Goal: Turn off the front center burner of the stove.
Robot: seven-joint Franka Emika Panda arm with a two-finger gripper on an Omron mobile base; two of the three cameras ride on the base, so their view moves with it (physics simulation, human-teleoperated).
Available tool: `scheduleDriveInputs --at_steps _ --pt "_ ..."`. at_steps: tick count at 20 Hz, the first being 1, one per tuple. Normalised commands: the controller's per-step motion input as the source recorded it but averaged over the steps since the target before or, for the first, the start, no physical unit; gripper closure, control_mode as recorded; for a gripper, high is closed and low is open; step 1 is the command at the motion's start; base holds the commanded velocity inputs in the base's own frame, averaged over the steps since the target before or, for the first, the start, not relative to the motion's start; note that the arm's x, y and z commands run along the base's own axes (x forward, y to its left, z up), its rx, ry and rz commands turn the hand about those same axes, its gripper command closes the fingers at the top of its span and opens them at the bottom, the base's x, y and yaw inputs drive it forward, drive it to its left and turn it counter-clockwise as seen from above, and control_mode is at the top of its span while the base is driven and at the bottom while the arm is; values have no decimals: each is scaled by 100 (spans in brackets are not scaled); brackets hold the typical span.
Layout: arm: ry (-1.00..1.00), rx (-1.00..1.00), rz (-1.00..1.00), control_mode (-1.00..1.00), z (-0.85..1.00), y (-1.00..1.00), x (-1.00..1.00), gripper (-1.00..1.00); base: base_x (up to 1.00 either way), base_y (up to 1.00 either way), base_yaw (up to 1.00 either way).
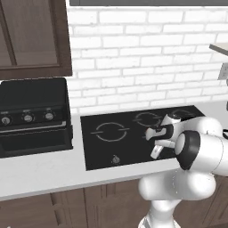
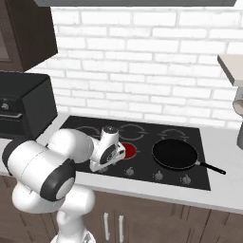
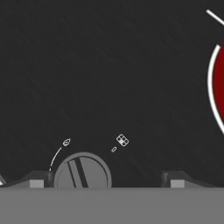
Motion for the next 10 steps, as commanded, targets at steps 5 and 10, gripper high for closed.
scheduleDriveInputs --at_steps 5,10 --pt "0 0 0 -100 -34 1 0 100 0 0 0" --pt "-3 0 0 -100 -35 2 -1 100 0 0 0"
